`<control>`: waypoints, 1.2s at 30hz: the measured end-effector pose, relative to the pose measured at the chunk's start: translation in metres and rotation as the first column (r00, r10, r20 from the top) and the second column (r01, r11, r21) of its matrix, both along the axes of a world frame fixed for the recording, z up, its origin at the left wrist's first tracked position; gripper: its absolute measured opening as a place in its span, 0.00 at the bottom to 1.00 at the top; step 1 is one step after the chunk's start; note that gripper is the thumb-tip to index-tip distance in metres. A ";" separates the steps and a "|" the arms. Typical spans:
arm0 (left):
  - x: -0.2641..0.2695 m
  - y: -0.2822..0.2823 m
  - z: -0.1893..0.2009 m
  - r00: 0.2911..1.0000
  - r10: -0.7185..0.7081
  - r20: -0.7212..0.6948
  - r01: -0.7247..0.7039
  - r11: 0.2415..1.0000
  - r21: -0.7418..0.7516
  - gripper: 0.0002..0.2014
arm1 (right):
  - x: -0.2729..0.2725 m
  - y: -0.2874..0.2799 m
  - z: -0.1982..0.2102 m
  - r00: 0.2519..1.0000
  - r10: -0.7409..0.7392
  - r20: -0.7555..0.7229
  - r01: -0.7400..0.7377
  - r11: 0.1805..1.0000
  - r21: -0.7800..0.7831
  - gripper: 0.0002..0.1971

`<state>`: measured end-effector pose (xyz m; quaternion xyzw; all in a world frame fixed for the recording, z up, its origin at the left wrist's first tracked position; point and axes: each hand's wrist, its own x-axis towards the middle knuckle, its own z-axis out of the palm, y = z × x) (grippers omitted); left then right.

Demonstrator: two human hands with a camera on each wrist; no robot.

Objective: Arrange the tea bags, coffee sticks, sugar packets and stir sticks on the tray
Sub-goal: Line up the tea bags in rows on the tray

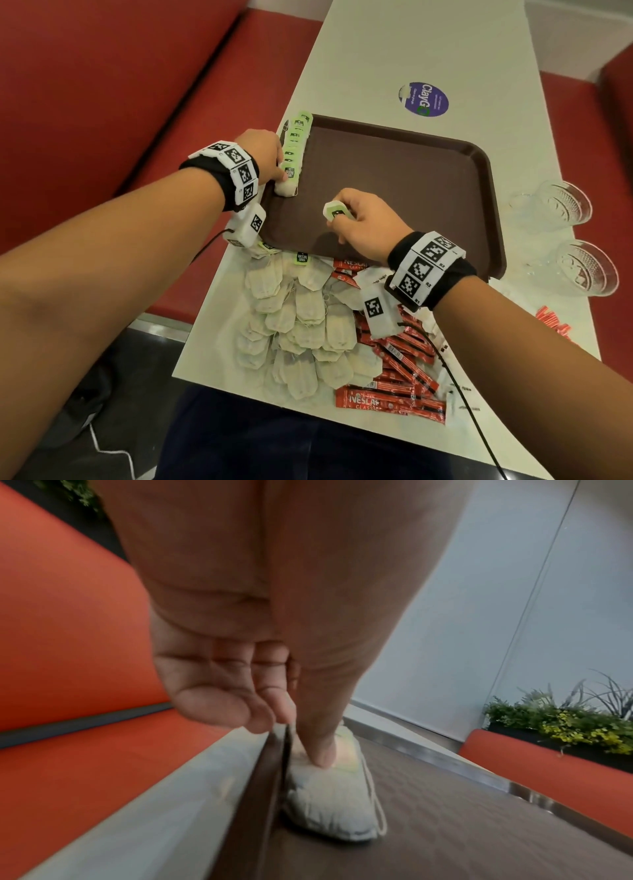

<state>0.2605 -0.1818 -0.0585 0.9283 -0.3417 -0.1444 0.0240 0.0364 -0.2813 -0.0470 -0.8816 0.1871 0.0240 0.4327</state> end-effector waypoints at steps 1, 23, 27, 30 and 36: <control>0.000 -0.002 -0.001 1.000 0.007 0.011 -0.007 1.000 0.002 0.20 | 0.000 0.000 0.000 1.000 -0.002 0.003 0.002 1.000 -0.001 0.05; -0.050 0.000 0.055 0.927 -0.348 -0.138 0.314 0.924 -0.219 0.21 | 0.015 -0.009 -0.004 0.993 -0.090 0.071 0.084 0.992 0.089 0.04; -0.061 0.016 0.053 0.891 -0.439 -0.116 0.397 0.877 -0.269 0.10 | 0.018 -0.007 -0.004 0.989 -0.107 0.106 0.093 0.987 0.129 0.04; -0.061 0.022 0.051 0.904 -0.416 -0.093 0.363 0.865 -0.346 0.06 | 0.020 -0.005 -0.005 0.991 -0.089 0.098 0.079 0.991 0.108 0.06; -0.030 0.034 0.052 0.977 -0.212 0.011 0.199 0.895 -0.400 0.07 | 0.014 -0.010 -0.009 0.985 0.169 0.018 -0.164 0.973 -0.163 0.20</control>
